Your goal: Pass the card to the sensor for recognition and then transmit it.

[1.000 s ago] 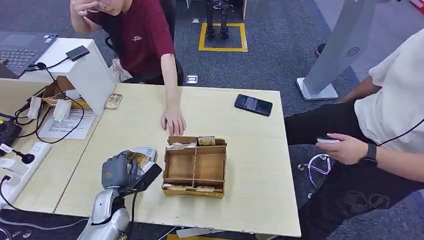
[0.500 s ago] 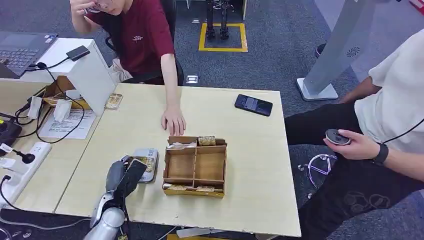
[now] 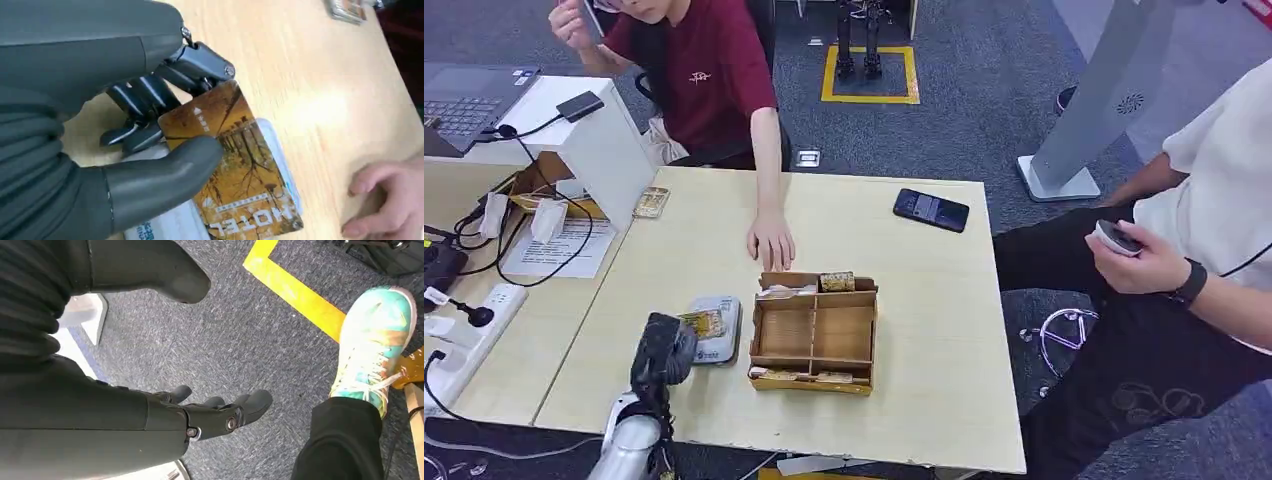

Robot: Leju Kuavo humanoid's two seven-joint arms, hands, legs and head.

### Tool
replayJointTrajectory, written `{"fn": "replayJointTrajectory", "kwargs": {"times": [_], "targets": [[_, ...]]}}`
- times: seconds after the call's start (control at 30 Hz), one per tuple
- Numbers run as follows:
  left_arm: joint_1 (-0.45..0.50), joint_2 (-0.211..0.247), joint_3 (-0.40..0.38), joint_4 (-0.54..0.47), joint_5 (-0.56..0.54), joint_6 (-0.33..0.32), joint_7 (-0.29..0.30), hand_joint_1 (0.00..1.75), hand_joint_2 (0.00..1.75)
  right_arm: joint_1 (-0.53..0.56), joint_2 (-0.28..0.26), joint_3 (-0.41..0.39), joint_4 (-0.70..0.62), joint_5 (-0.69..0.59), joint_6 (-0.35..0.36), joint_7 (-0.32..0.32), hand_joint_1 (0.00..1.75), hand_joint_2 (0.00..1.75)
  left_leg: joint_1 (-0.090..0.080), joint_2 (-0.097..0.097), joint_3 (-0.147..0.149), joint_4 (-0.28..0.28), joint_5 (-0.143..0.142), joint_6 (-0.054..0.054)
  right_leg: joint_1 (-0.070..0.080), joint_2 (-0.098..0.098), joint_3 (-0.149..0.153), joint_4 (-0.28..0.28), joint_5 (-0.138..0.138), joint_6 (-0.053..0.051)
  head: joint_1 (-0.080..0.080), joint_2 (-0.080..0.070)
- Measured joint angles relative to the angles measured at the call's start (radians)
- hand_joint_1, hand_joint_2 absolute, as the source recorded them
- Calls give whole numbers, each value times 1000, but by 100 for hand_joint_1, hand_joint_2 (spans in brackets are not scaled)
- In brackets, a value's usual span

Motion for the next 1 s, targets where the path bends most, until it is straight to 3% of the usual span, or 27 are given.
{"fn": "replayJointTrajectory", "kwargs": {"times": [0.17,0.3,0.43,0.67,1.0], "targets": [[15,11,11,-47,216,-45,-17,175,175,0,0,4,0,6,0,2,0,175,0,0,-1,0,0,0,0,0,-1,0,0,0,0,0],[20,15,12,-105,335,-65,-71,175,175,0,0,12,0,9,-2,1,0,175,0,0,-1,0,0,0,0,0,-2,0,0,0,0,0],[10,18,12,-171,265,6,-143,175,175,-1,0,16,0,9,0,-3,0,175,0,0,-1,0,0,0,0,0,-2,0,0,0,0,0],[-51,36,12,-209,99,158,-187,175,175,-5,0,24,0,22,11,0,0,175,0,0,-1,0,1,0,0,0,-2,0,0,0,0,0],[-121,66,12,-201,46,182,-184,175,175,-16,0,39,-1,29,21,2,0,175,0,0,-2,0,1,0,0,0,-2,0,0,0,0,0]]}}
